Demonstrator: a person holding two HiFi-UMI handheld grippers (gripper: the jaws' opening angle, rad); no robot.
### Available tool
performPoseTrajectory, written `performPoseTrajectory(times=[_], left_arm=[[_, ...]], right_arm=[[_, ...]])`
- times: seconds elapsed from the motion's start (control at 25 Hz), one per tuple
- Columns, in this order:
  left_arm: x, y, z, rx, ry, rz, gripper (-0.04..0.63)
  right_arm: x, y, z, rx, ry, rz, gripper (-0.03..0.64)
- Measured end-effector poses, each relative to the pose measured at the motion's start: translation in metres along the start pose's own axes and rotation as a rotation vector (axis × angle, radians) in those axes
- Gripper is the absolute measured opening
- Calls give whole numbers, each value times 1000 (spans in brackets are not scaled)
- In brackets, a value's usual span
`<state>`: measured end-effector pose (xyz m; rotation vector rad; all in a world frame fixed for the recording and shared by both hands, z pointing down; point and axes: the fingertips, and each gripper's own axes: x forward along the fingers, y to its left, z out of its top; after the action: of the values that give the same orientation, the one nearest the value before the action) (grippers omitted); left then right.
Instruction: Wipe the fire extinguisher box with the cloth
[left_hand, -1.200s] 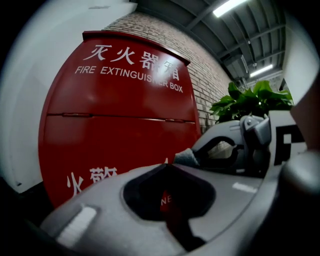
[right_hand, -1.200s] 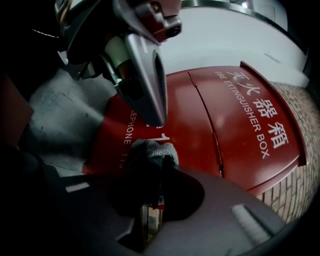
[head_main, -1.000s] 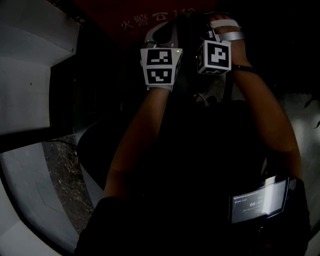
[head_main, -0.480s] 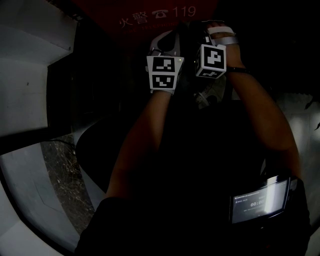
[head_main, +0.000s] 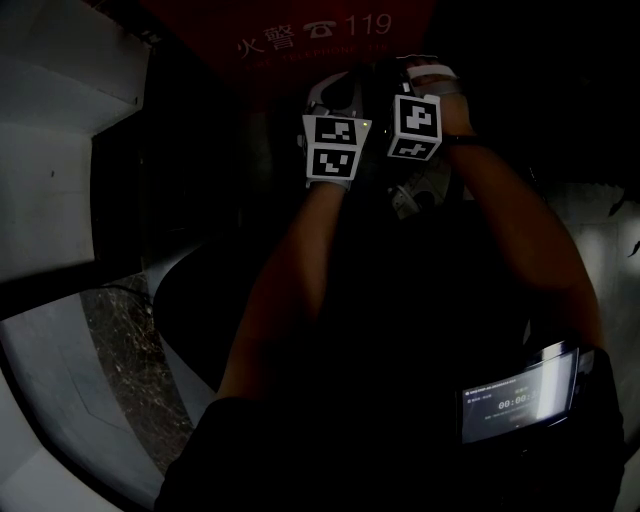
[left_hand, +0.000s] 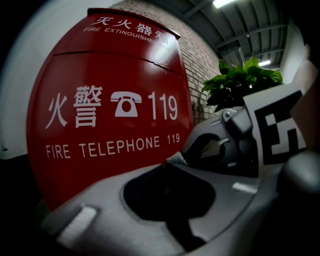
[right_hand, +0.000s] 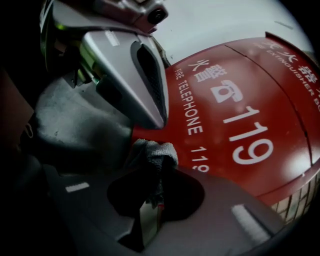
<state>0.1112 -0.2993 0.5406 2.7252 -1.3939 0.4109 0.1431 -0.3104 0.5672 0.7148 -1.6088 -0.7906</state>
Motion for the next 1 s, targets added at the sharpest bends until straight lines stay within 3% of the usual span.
performPoseTrajectory(times=[0.28, 0.68, 0.88, 1.0], left_arm=[[7, 4, -28, -36, 85, 0, 3], [14, -2, -37, -78, 133, -35, 3], [15, -3, -37, -83, 135, -35, 3], [6, -5, -23, -132, 112, -39, 3]], right_arm=[[12, 20, -2, -18, 23, 51, 34], [30, 51, -9, -30, 50, 144, 34], [33, 56, -12, -38, 53, 162, 34], [28, 53, -5, -21, 49, 160, 34]])
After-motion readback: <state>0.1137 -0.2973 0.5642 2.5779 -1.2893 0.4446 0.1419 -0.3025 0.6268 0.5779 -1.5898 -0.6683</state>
